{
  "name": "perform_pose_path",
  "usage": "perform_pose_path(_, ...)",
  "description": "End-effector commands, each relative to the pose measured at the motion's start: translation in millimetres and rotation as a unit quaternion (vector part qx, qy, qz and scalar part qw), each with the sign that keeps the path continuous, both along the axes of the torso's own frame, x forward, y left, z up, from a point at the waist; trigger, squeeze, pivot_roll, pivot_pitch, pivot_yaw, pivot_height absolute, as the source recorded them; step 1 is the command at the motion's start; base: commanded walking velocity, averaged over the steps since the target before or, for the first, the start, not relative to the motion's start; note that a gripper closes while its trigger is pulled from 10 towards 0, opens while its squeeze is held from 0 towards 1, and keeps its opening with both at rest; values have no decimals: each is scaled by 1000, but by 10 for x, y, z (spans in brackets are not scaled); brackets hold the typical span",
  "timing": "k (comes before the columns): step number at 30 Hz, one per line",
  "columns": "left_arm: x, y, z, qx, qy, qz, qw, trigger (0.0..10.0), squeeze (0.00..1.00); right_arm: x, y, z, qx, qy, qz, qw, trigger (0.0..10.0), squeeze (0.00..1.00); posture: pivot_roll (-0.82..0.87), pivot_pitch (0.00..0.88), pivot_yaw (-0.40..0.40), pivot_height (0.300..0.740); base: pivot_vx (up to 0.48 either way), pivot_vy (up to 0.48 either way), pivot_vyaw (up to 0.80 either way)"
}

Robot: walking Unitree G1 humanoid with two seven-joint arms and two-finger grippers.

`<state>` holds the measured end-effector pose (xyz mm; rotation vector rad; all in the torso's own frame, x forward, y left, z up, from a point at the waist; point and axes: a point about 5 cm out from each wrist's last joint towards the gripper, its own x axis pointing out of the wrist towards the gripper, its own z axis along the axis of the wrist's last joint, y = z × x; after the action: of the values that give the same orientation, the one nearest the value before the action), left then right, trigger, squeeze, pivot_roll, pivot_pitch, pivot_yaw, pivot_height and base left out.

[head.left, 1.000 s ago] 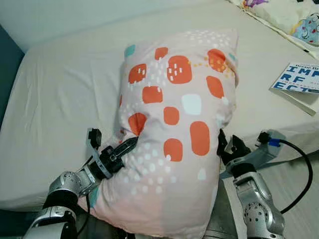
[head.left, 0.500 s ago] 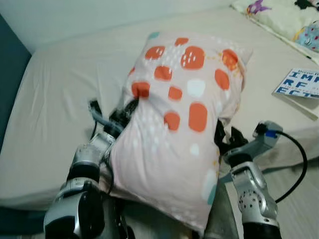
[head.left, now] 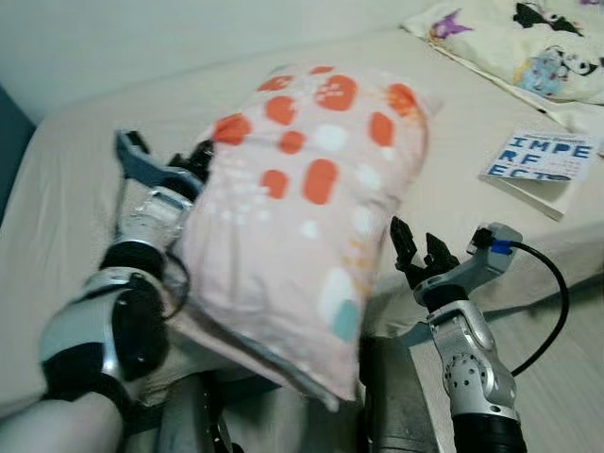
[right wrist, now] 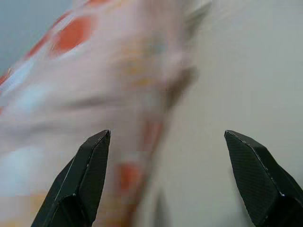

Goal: Clean up the room

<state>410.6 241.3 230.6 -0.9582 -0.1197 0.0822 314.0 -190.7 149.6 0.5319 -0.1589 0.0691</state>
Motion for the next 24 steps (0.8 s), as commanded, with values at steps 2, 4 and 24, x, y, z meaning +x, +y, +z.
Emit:
perform_pose_path(2, -93, 327, 36, 4, -3, 78, 997, 0, 0, -18, 35, -86, 3, 11, 5, 1000, 10000, 0, -172, 183, 93, 550, 0, 0, 0)
perform_pose_path(4, -135, 428, -2, 11, 8, 98, 995, 0, 0, -15, 39, -88, 3, 12, 5, 1000, 10000, 0, -170, 184, 89, 550, 0, 0, 0)
perform_pose_path(24, -709, 1371, -265, -19, 75, 323, 943, 0, 0, 89, 185, -82, 3, 9, 39, 999, 10000, 0, -136, 156, 50, 550, 0, 0, 0)
